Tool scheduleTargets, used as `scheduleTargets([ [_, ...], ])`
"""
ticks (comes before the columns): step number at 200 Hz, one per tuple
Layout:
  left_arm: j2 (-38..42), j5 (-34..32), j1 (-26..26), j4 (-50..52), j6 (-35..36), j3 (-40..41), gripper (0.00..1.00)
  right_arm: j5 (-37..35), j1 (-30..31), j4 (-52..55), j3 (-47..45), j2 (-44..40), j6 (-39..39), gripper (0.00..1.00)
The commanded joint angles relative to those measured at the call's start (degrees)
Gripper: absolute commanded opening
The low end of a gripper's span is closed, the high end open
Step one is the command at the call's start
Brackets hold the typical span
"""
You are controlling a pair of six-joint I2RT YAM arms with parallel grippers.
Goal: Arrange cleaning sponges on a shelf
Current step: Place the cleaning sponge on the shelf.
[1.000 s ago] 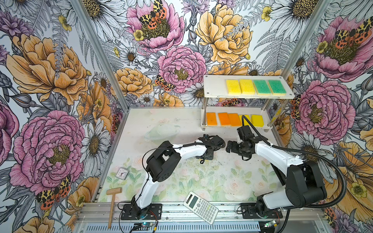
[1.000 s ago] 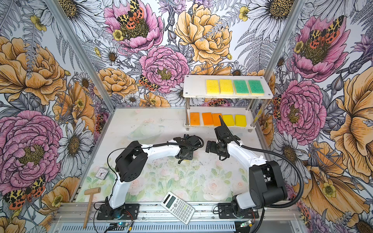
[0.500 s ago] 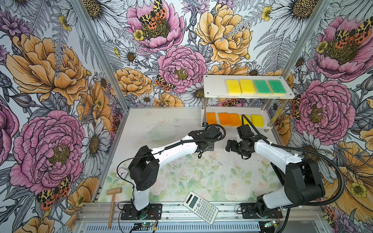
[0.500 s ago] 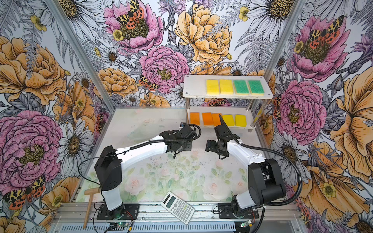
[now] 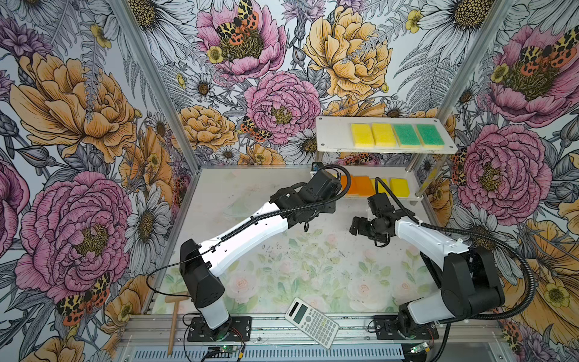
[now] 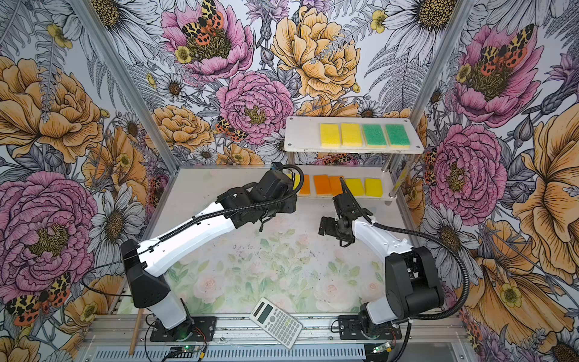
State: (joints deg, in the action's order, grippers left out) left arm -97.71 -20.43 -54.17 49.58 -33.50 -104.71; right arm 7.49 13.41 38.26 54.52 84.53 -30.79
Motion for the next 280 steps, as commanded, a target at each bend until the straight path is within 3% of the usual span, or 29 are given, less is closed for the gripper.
scheduleTargets([
  [1, -1.4, -0.9, -0.5, 2.4, 3.9, -7.1, 0.56, 0.8, -0.2, -0.7, 1.0, -0.4, -0.4, 0.95],
  [56, -6.0, -1.0, 0.3, 5.2, 8.9, -23.5, 0.56, 0.8, -0.2, -0.9, 0.4, -1.4, -0.8, 0.94],
  [108, -16.1, -0.6, 3.2, 6.5, 11.8, -39.6, 0.56, 0.9, -0.2, -0.8, -0.2, -2.4, -1.3, 0.94],
  [163, -23.6, -3.9, 5.5, 6.1, 13.7, -50.6, 0.56, 0.8, -0.1, -0.8, -1.1, -3.6, -1.9, 0.94],
  [280, -28.4, -0.8, 9.4, -6.9, 17.9, -52.3, 0.59, 0.9, -0.1, -0.9, -1.8, -4.3, -2.1, 0.94],
])
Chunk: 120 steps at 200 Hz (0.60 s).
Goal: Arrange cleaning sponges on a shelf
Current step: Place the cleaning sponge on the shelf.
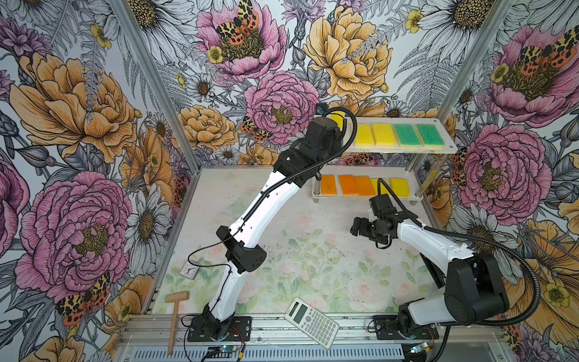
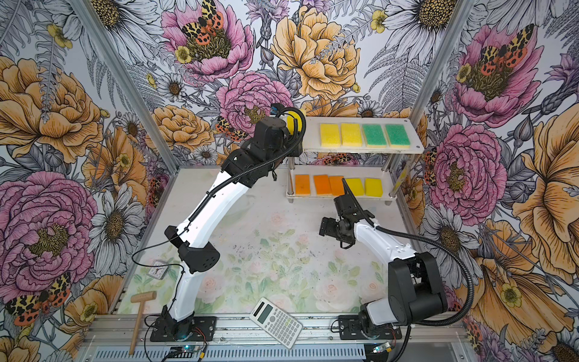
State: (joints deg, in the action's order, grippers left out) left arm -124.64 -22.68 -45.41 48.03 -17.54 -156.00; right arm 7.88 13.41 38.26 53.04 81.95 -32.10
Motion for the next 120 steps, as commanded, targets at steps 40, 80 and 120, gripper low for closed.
scheduleTargets([
  [40, -2.9, 1.4, 1.1, -8.0, 1.6, -0.9, 0.60, 0.5, -0.1, -0.9, -0.4, -1.7, -0.9, 0.93],
  [80, -4.3, 1.2, 1.7, -9.5, 0.8, -0.9, 0.60, 0.6, -0.1, -0.8, -0.5, -2.1, -1.0, 0.93],
  [120, -5.6, 1.4, 2.9, -10.4, -0.5, -1.1, 0.61, 0.6, -0.1, -0.9, -0.7, -2.2, -1.0, 0.93],
])
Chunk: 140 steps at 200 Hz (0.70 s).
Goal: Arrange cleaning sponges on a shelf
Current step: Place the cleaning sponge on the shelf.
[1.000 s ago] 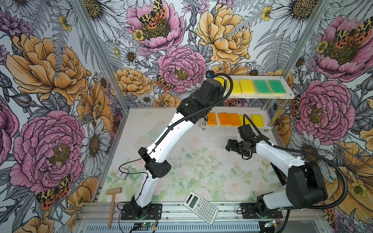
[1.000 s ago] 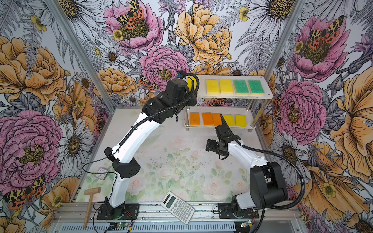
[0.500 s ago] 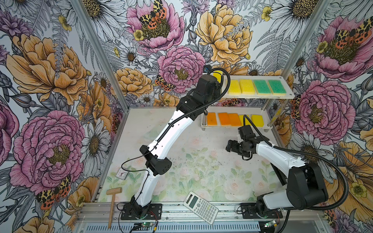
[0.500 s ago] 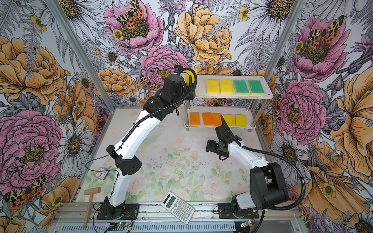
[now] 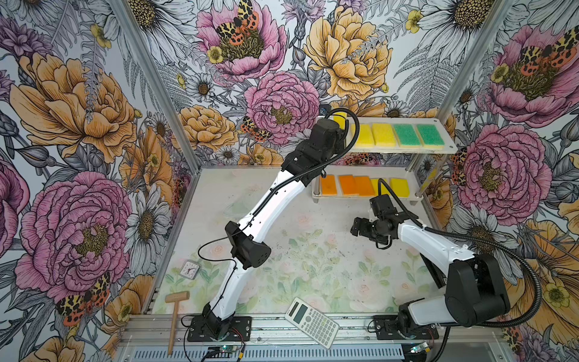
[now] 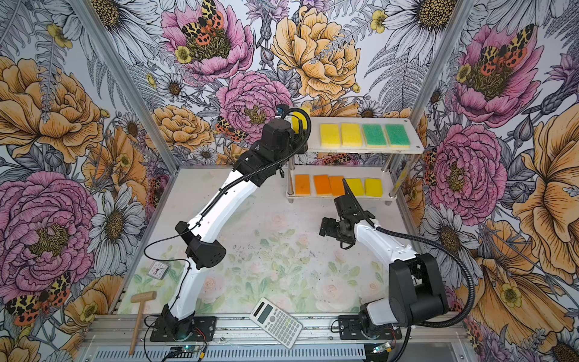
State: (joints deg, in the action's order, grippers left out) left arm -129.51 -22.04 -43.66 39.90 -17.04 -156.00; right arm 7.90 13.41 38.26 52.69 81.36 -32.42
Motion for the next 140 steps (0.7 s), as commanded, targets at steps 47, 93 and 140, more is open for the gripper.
scheduleTargets([
  [47, -1.0, 1.7, 2.1, -3.7, -2.8, -0.2, 0.62, 0.5, -0.1, -0.8, -0.4, -1.7, -0.3, 0.93],
  [93, -2.2, 3.2, 2.1, -5.3, -2.2, -0.4, 0.63, 0.2, -0.1, -1.0, -0.4, -1.1, -0.2, 0.93],
  [140, -3.3, 4.2, 1.5, -6.4, -2.0, -0.4, 0.64, -0.2, -0.1, -0.9, -0.4, -1.5, -0.2, 0.93],
])
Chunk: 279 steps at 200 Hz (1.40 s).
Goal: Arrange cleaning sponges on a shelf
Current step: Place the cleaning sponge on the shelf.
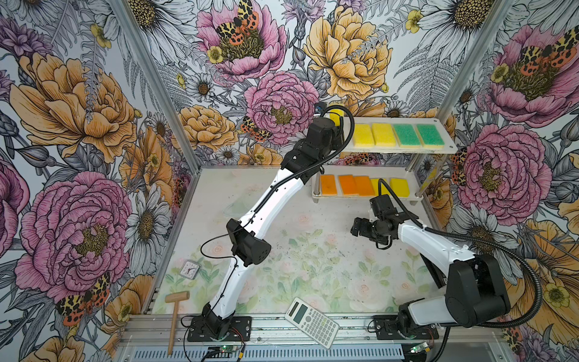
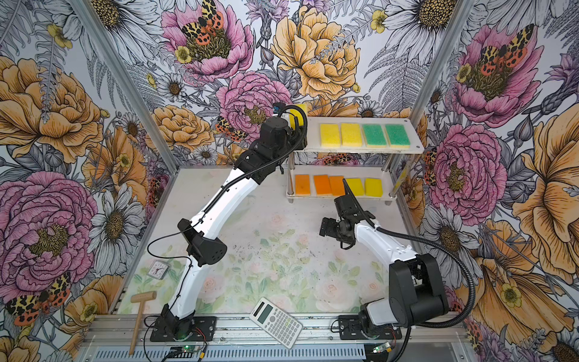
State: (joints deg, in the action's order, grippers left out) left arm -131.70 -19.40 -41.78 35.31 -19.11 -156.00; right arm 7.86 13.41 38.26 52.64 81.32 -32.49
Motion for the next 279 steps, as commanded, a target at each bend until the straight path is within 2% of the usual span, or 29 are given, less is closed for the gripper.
scheduleTargets([
  [1, -1.1, 1.5, -0.4, -1.8, 0.1, -0.4, 0.63, -0.1, -0.1, -0.9, -0.4, -1.4, -0.1, 0.93],
  [279, -3.9, -5.5, -1.9, -1.7, 2.1, 0.5, 0.72, -0.6, -0.1, -0.9, -1.0, -1.9, -0.1, 0.94],
])
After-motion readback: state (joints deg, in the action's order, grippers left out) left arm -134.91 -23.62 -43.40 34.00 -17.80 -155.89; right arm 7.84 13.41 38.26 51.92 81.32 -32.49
